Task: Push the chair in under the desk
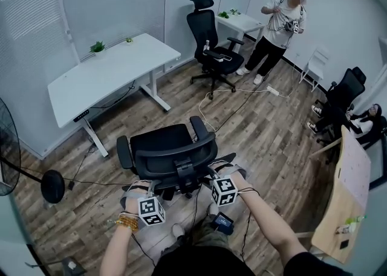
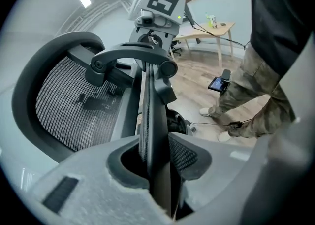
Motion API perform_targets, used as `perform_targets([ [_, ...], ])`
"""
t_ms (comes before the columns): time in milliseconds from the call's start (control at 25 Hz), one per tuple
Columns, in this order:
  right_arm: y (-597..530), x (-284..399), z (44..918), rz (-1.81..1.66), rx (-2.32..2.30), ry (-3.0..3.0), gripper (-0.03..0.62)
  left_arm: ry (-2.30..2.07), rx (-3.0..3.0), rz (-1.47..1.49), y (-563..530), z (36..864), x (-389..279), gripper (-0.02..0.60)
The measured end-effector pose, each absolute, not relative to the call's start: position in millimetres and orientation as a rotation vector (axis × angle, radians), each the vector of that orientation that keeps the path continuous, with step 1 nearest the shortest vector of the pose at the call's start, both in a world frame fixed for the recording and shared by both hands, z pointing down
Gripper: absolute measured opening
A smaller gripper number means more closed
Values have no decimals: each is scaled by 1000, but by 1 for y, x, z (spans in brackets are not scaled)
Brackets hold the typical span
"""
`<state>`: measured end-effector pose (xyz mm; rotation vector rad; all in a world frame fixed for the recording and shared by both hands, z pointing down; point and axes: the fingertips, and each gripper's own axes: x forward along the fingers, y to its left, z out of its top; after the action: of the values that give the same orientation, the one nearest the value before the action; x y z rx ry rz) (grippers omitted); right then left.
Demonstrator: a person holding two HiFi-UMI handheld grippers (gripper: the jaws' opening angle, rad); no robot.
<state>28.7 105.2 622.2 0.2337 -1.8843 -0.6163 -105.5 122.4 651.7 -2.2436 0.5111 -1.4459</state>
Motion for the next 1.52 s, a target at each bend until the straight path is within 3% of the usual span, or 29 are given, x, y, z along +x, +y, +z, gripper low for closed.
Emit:
perform_targets([
  [1520, 89, 45, 629, -628, 56, -1881, 129, 537, -2358, -1590, 119, 656, -85, 118],
])
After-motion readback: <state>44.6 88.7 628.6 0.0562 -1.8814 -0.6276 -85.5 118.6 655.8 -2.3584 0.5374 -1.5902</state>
